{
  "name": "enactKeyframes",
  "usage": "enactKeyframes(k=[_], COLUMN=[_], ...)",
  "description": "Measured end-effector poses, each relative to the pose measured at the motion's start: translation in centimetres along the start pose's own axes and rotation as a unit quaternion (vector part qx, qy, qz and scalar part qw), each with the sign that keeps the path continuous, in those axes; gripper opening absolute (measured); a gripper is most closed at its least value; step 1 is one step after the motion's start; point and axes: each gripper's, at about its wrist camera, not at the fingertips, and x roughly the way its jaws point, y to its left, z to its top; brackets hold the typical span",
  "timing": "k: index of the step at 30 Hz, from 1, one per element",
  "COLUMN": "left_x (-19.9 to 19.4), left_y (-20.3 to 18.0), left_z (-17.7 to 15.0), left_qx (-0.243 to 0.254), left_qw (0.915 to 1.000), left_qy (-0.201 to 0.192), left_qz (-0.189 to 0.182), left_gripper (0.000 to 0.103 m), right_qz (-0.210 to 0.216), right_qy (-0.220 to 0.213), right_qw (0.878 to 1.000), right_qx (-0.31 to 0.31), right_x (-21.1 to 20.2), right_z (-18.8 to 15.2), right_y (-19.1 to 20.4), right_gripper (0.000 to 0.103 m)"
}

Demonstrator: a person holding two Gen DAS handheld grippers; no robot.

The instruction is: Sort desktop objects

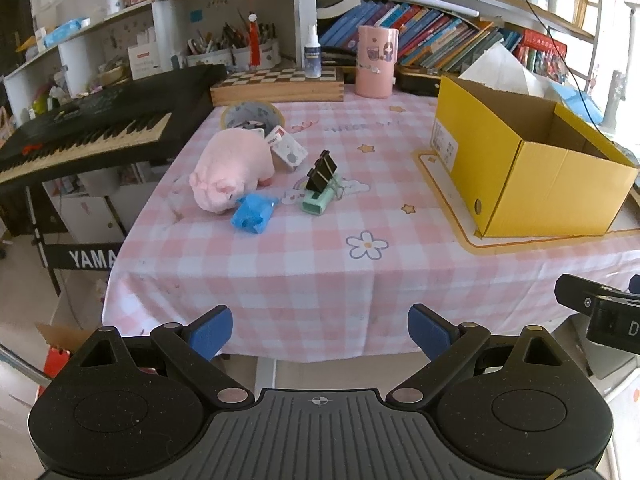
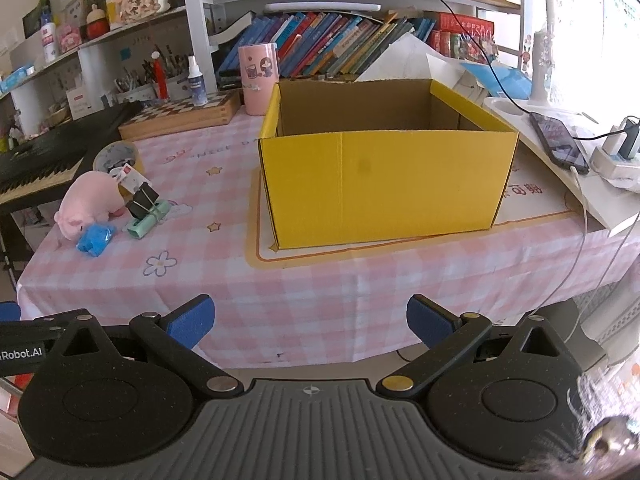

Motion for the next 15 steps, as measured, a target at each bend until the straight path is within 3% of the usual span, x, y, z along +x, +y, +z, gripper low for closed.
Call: enactKeyframes(k=[15], left_x=[0.31], left_y=[0.22], left_z=[0.19], left_qx=[0.006], left_qw=[0.9999], left_qy=[0.005], left_qz=[-0.008], left_gripper=[0.096], right_qz=[-0.003], right_qy=[-0.004], right_qw=[1.000], right_qx=[-0.008], right_x=[-0.15], right_z=[-0.22], right_y=[0.82], right_gripper=[0.103])
